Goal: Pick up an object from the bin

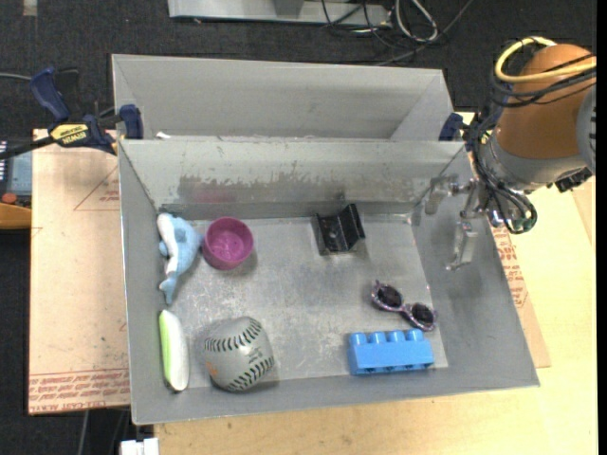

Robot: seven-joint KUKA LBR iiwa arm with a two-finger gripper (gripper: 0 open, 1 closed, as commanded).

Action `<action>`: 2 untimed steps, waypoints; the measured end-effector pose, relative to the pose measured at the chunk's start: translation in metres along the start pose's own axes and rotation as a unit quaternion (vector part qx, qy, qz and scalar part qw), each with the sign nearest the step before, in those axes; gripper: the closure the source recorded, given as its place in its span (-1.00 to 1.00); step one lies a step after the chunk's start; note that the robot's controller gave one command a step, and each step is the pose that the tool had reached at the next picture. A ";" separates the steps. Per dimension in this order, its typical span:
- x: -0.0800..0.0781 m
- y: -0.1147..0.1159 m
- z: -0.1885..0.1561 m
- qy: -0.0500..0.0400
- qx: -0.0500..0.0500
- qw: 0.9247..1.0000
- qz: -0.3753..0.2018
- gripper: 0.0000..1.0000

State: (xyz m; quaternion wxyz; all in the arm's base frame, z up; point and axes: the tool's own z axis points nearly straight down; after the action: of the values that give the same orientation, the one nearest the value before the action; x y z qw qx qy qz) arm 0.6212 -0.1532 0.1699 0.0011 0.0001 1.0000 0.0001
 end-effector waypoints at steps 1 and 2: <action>0.039 0.030 0.102 0.005 -0.002 1.000 0.008 -1.00; 0.050 0.032 0.041 -0.003 0.000 1.000 0.014 -1.00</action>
Offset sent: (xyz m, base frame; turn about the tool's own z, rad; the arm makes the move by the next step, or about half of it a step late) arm -0.0519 0.0312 -0.0423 0.0293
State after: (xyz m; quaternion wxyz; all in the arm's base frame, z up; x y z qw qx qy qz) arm 0.5709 -0.1215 0.1287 0.0044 0.0140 0.9999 -0.0002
